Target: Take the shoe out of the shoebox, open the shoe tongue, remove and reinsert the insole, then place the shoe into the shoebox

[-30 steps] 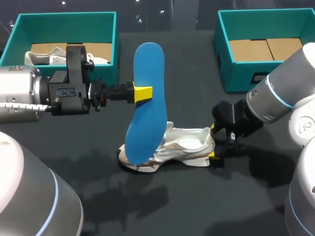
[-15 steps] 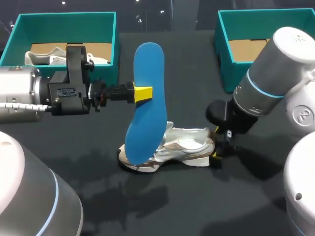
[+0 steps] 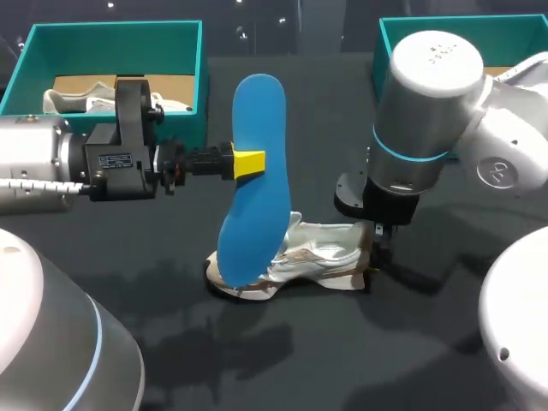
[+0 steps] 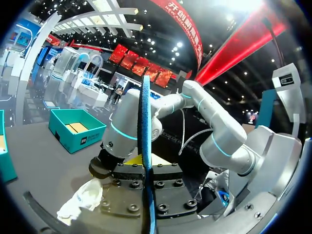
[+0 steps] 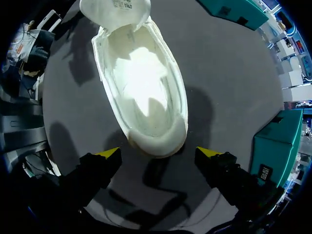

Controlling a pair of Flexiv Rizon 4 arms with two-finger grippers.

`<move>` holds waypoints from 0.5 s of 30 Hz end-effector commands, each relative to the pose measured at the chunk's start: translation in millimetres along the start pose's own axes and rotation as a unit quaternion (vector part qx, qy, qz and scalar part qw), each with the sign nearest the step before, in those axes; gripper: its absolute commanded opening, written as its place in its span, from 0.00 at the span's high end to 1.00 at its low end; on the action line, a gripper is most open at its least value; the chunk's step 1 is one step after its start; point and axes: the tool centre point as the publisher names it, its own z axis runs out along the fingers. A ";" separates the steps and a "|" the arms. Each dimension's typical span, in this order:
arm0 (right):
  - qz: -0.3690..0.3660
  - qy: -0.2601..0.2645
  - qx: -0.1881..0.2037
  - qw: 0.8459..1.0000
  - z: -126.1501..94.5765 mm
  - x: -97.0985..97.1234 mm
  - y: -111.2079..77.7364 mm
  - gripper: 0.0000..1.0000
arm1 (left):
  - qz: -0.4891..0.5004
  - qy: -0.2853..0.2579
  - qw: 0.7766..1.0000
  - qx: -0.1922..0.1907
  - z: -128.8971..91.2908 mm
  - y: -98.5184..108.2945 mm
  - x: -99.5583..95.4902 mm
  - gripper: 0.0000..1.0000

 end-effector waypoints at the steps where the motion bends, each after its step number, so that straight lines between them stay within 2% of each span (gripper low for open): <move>1: 0.000 -0.002 0.075 0.997 1.0 -2.2 4.6 0.00 | 0.000 0.000 1.000 0.001 1.0 0.8 0.2 1.00; 6: -0.002 -0.020 0.056 0.998 -15.5 -2.7 10.0 0.00 | 0.000 0.000 1.000 0.001 1.0 0.8 0.2 1.00; 15: -0.025 -0.032 0.039 0.998 -35.1 -9.8 40.9 0.00 | 0.000 0.000 1.000 0.001 1.0 0.8 0.2 1.00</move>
